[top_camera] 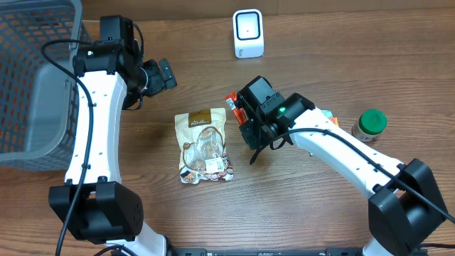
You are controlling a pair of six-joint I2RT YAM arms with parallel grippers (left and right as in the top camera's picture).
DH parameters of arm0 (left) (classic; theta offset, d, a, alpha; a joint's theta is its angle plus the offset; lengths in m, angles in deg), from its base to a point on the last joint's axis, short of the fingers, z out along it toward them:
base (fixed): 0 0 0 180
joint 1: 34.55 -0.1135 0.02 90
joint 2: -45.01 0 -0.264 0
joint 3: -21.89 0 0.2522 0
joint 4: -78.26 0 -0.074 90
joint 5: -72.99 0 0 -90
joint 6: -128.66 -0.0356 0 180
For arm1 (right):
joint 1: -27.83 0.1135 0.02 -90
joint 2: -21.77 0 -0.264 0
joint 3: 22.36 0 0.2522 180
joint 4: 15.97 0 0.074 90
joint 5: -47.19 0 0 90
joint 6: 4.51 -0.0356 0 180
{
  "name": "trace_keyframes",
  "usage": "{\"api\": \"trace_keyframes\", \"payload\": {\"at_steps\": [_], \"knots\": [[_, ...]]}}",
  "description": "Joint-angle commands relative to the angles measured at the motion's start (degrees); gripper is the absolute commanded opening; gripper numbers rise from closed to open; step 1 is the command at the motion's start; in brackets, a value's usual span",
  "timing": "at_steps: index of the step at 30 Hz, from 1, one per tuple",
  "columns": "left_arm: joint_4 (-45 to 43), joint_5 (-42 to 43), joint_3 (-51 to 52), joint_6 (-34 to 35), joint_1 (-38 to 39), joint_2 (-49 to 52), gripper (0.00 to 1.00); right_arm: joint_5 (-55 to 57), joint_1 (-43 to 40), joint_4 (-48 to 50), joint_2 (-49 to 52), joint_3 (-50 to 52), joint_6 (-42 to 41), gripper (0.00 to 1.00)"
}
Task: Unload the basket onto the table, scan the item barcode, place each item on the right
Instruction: 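Pull the red stick out of the bag and lift it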
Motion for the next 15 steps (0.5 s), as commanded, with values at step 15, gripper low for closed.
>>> {"api": "trace_keyframes", "payload": {"at_steps": [15], "knots": [[0.0,-0.2,-0.7,-0.7,0.4,-1.2,1.00,4.2,-0.1,3.2,-0.2,-0.1,0.4,0.04]]}}
